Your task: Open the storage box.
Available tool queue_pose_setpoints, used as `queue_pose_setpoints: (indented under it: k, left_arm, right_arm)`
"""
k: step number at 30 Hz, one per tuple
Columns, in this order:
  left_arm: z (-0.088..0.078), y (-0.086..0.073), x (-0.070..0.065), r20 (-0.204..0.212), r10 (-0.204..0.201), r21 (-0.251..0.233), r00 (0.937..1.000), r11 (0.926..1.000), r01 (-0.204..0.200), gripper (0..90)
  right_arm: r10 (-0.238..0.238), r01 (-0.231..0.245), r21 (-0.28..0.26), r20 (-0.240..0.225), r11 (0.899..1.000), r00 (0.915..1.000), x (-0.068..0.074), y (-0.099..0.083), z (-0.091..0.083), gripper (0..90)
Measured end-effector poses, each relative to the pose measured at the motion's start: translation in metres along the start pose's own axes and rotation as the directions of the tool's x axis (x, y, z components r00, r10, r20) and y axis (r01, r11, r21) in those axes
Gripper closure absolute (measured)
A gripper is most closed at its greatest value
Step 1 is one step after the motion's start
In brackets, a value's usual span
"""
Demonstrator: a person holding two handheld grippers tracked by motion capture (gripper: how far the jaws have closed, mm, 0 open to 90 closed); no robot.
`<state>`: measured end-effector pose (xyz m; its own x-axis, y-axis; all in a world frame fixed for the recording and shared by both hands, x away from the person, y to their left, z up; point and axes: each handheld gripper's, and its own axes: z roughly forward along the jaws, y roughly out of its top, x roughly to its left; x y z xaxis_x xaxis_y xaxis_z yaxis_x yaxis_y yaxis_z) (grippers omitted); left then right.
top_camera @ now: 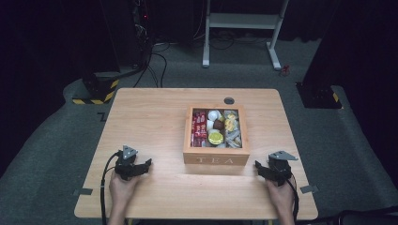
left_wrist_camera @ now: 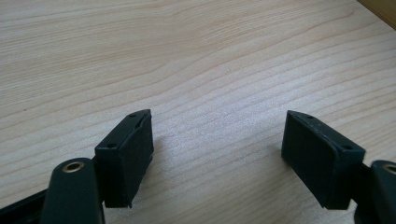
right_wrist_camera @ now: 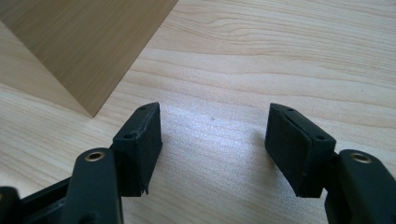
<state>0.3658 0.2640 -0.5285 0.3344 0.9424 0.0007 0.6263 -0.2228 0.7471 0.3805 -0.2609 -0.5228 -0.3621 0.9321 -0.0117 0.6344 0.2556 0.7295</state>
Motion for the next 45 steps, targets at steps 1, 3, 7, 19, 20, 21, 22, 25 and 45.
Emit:
queue_pose_setpoints:
  k: [1,3,7,19,20,21,22,25,45]
  left_arm:
    - [0.0,0.0,0.0,0.0,0.0,0.0,1.0,1.0,0.0,25.5]
    - [0.0,0.0,0.0,0.0,0.0,0.0,1.0,1.0,0.0,25.4]
    - [0.0,0.0,0.0,0.001,0.0,-0.001,1.0,1.0,0.0,25.4]
    - [0.0,0.0,0.0,0.0,0.0,-0.001,1.0,1.0,0.0,25.3]
    - [0.0,0.0,0.0,0.0,-0.001,-0.002,1.0,1.0,0.001,25.3]
    - [0.0,0.0,0.0,0.0,-0.001,-0.002,1.0,1.0,0.001,25.3]
    - [0.0,0.0,0.0,0.0,-0.001,-0.001,1.0,1.0,0.001,25.3]
    - [0.0,0.0,0.0,0.0,0.0,-0.002,1.0,1.0,0.0,25.3]
    - [0.0,0.0,0.0,0.0,0.001,-0.002,1.0,1.0,-0.001,25.2]
  right_arm:
    - [-0.001,0.001,0.0,0.0,1.0,1.0,0.0,0.0,0.0,36.6]
    - [-0.002,0.002,0.0,0.0,1.0,1.0,0.0,0.0,0.0,36.6]
    - [-0.001,0.001,0.001,0.0,1.0,1.0,0.0,0.0,0.0,36.2]
    - [-0.009,0.009,0.008,-0.007,1.0,0.9999,0.001,0.001,0.001,29.8]
    - [-0.007,0.007,0.007,-0.002,1.0,1.0,0.001,0.001,0.001,30.3]
    - [-0.007,0.007,0.007,-0.002,1.0,1.0,0.001,0.001,0.001,30.3]
    - [0.002,-0.002,0.006,0.002,1.0,1.0,0.002,0.001,0.0,36.8]
    - [0.014,-0.014,0.01,0.01,1.0,0.9999,0.002,0.001,-0.003,47.5]
    - [-0.05,0.046,-0.057,-0.07,0.997,0.9963,0.017,-0.012,-0.02,65.3]
